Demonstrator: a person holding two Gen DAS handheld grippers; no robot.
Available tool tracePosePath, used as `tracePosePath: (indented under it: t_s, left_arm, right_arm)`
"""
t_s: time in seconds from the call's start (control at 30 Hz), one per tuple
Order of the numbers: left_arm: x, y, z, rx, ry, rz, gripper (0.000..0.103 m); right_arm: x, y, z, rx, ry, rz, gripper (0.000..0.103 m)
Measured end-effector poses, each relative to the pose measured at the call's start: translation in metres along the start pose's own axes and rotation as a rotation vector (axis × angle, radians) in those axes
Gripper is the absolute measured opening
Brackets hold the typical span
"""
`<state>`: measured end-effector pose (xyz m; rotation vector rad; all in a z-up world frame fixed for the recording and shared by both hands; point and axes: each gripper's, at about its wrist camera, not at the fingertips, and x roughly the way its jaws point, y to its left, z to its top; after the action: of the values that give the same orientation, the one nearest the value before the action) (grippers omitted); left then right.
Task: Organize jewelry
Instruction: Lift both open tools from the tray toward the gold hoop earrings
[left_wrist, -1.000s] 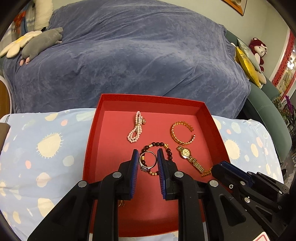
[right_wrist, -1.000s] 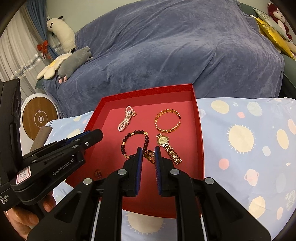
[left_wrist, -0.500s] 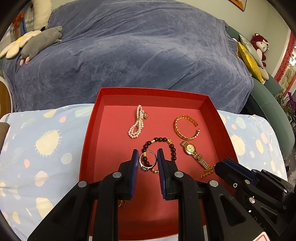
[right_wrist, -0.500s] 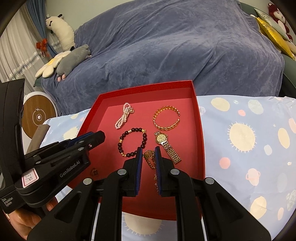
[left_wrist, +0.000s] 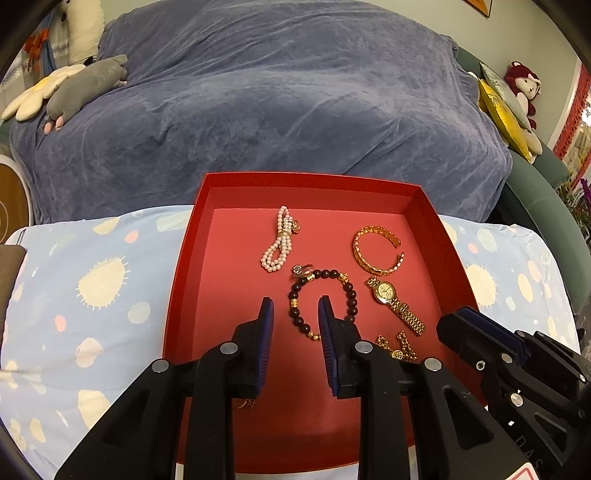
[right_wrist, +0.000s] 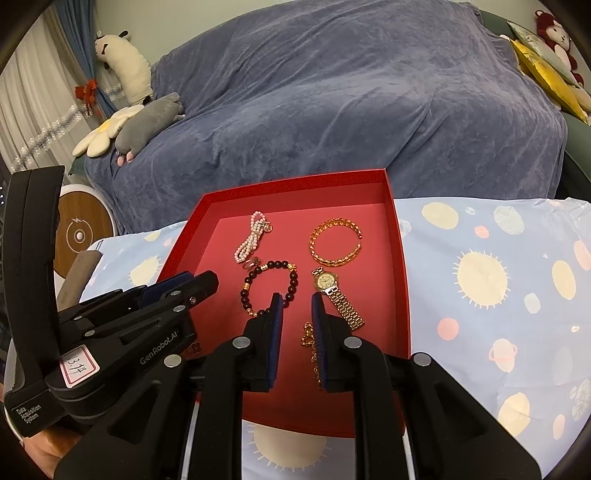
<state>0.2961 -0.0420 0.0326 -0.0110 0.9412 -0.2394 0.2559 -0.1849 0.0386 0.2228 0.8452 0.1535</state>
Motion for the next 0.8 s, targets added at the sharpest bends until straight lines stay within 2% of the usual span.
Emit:
tracePosePath:
  t_s: [0.07,0.13,0.2,0.3,0.37,0.57,0.73,0.8]
  left_arm:
    - [-0.002,0.0,0.0,0.003,-0.001,0.003,0.025]
    - [-0.006,0.0,-0.001,0.006,-0.002,0.01,0.033]
    - [-0.013,0.001,-0.002,0.009,-0.005,0.011,0.033]
    - [-0.03,0.003,-0.006,0.012,-0.019,0.017,0.034]
    - [-0.043,0.005,-0.009,0.009,-0.034,0.02,0.034]
    - [-0.091,0.012,-0.027,-0.031,-0.089,-0.011,0.036]
    - [-0.129,0.02,-0.056,-0.012,-0.117,0.012,0.047]
    - [-0.139,0.029,-0.072,-0.024,-0.113,0.023,0.049]
  right_arm:
    - [-0.002,0.002,0.0,-0.003,-0.004,0.002,0.016]
    - [-0.007,0.004,-0.001,-0.006,-0.01,0.008,0.016]
    - [-0.013,0.006,-0.002,-0.005,-0.019,0.019,0.016]
    - [-0.028,0.01,-0.006,-0.007,-0.044,0.032,0.03]
    - [-0.038,0.015,-0.011,-0.026,-0.054,0.039,0.032]
    - [-0.068,0.026,-0.046,-0.087,-0.037,0.05,0.033]
    - [-0.079,0.039,-0.076,-0.167,-0.007,0.053,0.033]
    - [-0.079,0.043,-0.088,-0.181,0.014,0.055,0.034]
